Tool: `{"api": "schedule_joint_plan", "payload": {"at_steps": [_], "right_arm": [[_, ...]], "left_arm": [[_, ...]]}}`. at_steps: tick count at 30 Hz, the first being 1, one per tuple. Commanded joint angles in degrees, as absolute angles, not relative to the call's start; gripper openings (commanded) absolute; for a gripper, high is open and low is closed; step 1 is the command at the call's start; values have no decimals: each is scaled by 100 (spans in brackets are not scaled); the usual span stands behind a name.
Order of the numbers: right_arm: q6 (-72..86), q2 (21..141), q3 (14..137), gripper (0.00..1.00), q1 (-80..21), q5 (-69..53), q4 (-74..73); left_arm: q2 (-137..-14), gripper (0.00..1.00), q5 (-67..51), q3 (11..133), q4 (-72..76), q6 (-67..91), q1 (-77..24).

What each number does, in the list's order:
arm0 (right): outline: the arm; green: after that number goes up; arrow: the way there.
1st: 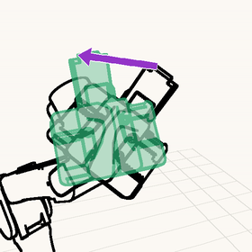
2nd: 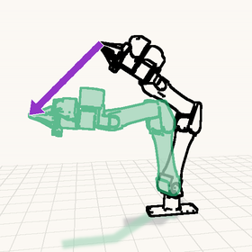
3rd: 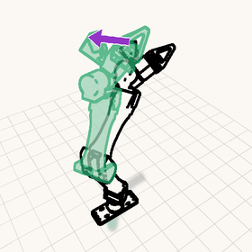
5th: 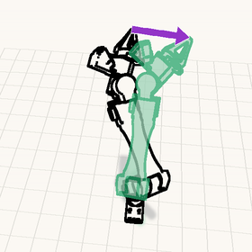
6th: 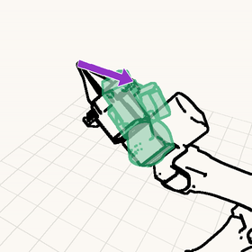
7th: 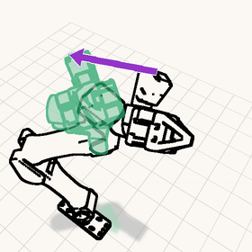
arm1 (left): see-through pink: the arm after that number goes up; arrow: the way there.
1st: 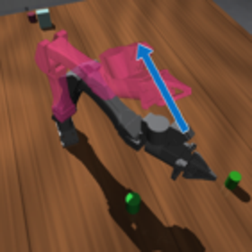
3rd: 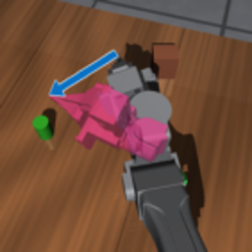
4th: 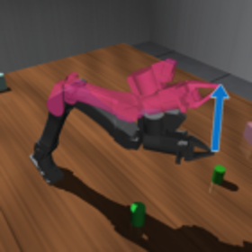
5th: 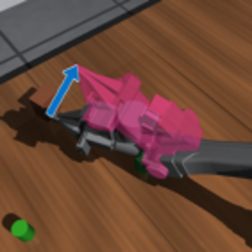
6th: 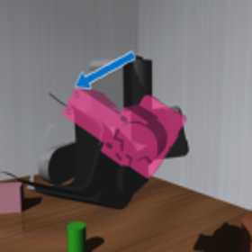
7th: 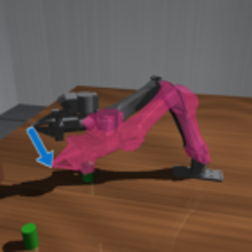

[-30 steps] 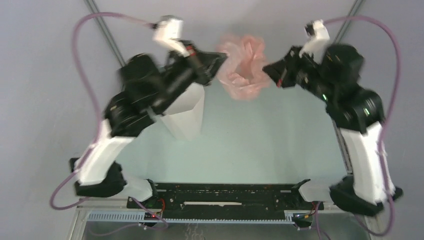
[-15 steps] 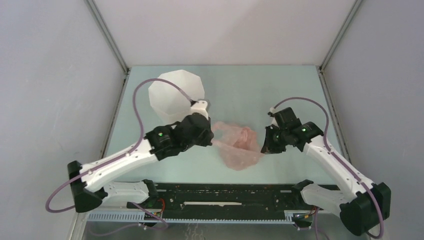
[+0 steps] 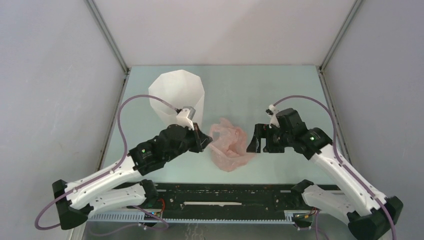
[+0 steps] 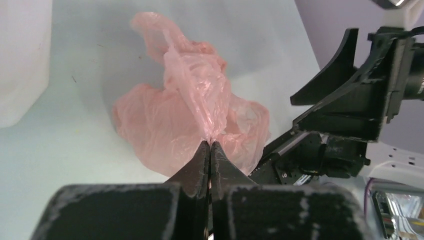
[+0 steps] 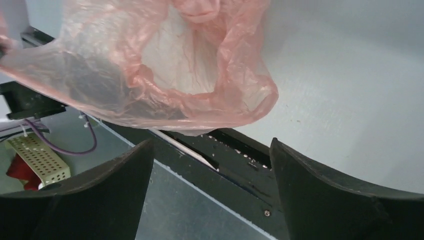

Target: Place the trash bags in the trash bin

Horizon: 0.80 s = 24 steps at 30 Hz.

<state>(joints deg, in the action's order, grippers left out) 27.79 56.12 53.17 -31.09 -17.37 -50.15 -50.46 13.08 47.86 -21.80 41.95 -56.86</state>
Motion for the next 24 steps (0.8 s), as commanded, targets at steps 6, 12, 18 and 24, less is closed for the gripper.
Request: {"api": "schedule_joint_plan", "payload": {"at_steps": [6, 12, 18, 24], "right_arm": [[2753, 5265, 5067, 96, -2364, -1815, -4026], [2702, 6942, 4807, 86, -1417, -4363, -3301], [2808, 7583, 4660, 85, -2128, -4709, -2253], [2934, 7803, 4327, 78, -2442, -4468, -1347]], "left_arm": [[-3843, 0, 1018, 3943, -2155, 4306, -5669], [-3342, 0, 1239, 3621, -2560, 4465, -5669], [-3082, 0, 1254, 3417, -2612, 4681, -5669], [-3149, 0, 1228, 3542, -2711, 4513, -5669]]}}
